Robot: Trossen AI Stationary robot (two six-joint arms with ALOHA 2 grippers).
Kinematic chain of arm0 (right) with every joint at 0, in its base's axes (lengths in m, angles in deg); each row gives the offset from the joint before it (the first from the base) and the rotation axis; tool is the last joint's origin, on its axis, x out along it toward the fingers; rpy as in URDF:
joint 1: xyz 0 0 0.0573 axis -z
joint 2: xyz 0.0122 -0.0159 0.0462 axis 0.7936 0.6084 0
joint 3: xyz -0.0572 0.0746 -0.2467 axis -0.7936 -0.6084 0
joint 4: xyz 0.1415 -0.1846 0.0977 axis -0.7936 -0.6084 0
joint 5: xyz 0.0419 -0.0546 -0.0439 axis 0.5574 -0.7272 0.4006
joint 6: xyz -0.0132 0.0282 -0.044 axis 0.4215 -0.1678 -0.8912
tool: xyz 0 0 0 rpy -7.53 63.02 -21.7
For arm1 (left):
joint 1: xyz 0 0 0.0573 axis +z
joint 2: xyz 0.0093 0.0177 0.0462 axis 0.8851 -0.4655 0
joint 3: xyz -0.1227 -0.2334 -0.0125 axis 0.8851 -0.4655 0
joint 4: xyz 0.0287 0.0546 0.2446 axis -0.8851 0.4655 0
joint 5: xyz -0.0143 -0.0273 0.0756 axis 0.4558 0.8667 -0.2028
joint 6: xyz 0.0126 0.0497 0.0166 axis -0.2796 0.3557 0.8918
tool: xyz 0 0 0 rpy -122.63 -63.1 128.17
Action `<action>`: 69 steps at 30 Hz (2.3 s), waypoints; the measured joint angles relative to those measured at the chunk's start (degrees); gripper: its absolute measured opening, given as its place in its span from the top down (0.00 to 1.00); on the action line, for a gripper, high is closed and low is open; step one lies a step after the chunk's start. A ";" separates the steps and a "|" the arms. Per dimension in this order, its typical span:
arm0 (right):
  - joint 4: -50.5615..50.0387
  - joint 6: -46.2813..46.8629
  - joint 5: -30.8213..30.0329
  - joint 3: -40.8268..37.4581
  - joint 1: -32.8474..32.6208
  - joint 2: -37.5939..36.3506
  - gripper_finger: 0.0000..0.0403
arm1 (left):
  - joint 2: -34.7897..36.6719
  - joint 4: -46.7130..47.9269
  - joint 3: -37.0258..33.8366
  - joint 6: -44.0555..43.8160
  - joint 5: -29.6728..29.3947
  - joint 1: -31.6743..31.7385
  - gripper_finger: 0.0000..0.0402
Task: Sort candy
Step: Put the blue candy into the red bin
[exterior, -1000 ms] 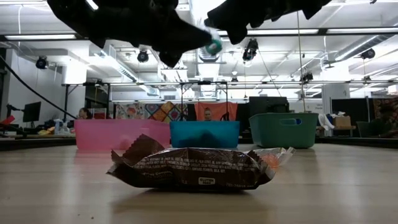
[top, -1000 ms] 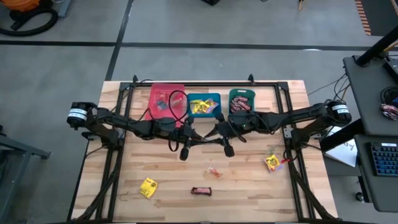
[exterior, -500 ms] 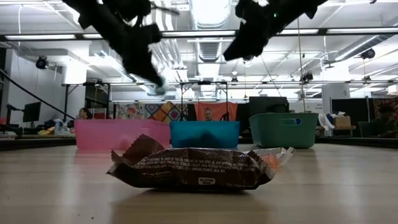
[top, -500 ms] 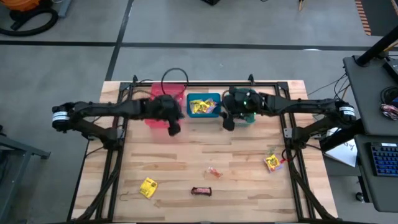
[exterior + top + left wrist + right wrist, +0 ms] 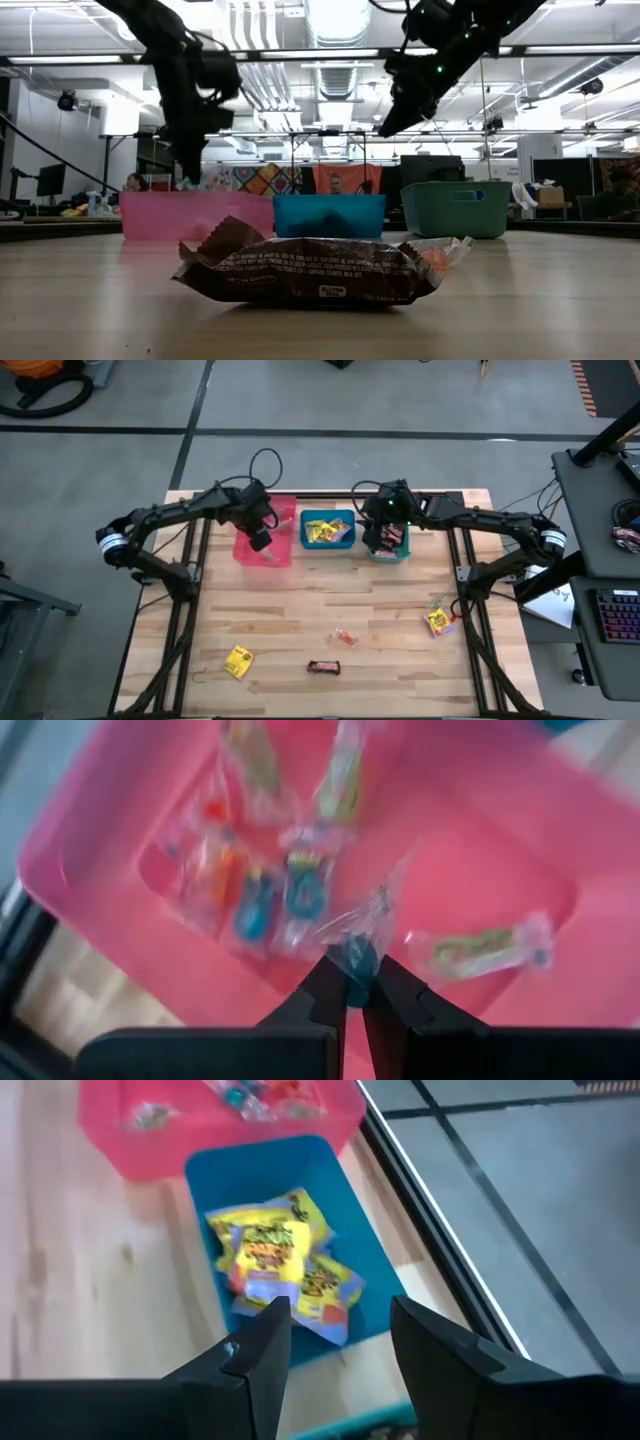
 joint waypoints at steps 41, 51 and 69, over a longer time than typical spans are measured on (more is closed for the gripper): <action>-6.18 -4.67 0.09 -0.15 6.39 0.92 0.60 | -11.18 12.63 9.62 14.37 17.05 0.30 0.99; -5.61 -5.78 0.60 -0.69 12.59 1.03 0.61 | -11.47 11.34 5.89 16.92 19.57 0.19 0.99; -5.91 -6.53 3.68 -2.83 13.32 1.08 0.62 | -11.47 2.07 3.58 15.04 20.82 0.12 0.99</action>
